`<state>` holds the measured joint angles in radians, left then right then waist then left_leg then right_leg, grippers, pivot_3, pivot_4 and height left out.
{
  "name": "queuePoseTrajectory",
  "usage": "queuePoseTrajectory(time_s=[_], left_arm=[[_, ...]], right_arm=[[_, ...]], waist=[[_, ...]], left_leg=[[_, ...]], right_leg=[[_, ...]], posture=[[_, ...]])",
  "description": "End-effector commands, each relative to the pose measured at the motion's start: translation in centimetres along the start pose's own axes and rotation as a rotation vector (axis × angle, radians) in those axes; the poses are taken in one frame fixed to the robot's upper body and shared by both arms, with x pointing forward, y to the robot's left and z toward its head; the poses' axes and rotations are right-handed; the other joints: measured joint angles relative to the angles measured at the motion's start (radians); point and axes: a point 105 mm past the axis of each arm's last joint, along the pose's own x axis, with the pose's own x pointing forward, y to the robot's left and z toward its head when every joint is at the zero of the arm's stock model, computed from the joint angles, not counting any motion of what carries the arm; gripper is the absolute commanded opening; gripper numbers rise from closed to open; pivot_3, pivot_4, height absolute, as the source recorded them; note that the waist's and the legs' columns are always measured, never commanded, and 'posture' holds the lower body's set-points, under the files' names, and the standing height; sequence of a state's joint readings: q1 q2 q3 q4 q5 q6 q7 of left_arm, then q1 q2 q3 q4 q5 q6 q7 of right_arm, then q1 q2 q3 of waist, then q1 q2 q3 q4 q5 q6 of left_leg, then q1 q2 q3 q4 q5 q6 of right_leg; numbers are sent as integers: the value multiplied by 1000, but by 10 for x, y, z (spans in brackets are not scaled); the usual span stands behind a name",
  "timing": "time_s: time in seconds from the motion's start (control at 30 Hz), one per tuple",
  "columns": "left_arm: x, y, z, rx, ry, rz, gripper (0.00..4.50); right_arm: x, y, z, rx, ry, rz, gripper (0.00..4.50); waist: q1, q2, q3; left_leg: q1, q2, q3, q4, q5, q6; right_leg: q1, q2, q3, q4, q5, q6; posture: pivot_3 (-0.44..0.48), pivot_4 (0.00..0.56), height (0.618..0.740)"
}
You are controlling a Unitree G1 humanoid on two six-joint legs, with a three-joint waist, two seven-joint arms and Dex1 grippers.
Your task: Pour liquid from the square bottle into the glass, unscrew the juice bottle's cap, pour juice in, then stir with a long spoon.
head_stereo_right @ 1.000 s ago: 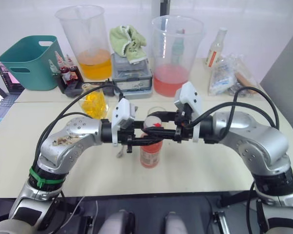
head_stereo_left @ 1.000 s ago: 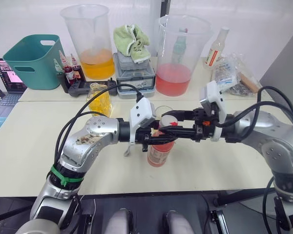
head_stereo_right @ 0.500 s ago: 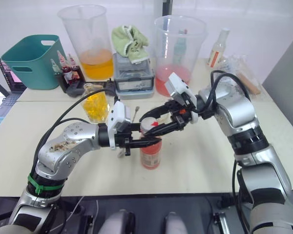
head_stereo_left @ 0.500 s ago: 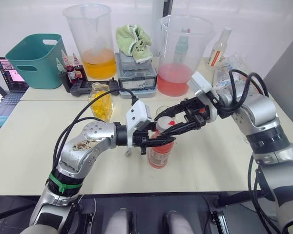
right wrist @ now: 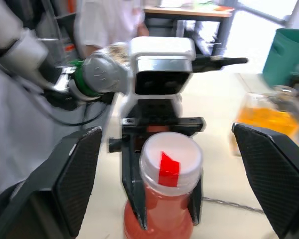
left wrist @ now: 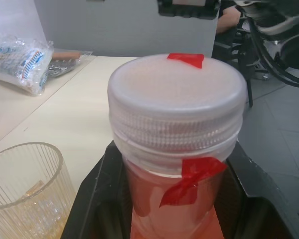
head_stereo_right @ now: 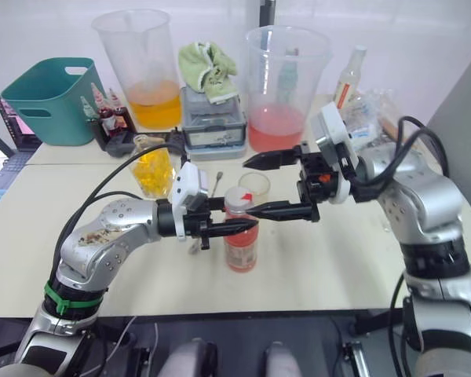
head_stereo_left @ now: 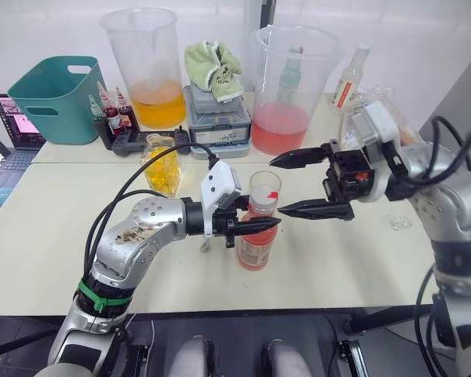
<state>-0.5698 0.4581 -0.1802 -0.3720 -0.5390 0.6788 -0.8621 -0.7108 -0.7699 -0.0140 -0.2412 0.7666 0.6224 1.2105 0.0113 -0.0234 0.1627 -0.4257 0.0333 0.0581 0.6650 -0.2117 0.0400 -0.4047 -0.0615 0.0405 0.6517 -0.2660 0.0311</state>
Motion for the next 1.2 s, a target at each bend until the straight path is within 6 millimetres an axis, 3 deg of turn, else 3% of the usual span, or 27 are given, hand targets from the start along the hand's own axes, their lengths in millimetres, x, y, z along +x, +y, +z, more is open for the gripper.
queuePoseTrajectory(time_s=[0.03,0.13,0.4,0.7,0.97,1.2], left_arm=[[4,-5,-6,-32,9,-34,1563],[6,-6,-5,-34,5,-40,1563],[9,-4,-5,-31,0,-48,1563],[8,-3,-5,-27,0,-31,1563],[6,-4,-4,-21,7,-27,1563],[4,-5,-5,-21,14,-27,1563]], right_arm=[[3,12,8,-29,3,-195,4470],[12,28,5,17,2,-266,4470],[18,26,-5,66,11,-367,4470],[19,22,-12,106,22,-353,1661],[17,19,-18,31,82,-87,1624],[22,-11,-9,-111,95,186,1624]], waist=[[1,0,0],[0,0,0],[1,0,0],[1,0,0],[-1,0,0],[-3,0,0]], left_leg=[[0,0,0,0,0,0],[0,0,0,0,0,0],[1,-1,1,0,0,0],[0,-1,1,0,0,0],[1,-1,1,0,0,0],[1,-1,1,0,0,0]], right_leg=[[0,0,0,0,0,0],[0,0,1,1,0,0],[2,1,2,-3,0,1],[2,1,1,-4,0,1],[3,2,2,-5,0,1],[2,3,1,-4,0,1]], posture=[[0,150,740],[0,150,740],[0,150,740],[0,150,740],[0,150,740],[0,150,740]])
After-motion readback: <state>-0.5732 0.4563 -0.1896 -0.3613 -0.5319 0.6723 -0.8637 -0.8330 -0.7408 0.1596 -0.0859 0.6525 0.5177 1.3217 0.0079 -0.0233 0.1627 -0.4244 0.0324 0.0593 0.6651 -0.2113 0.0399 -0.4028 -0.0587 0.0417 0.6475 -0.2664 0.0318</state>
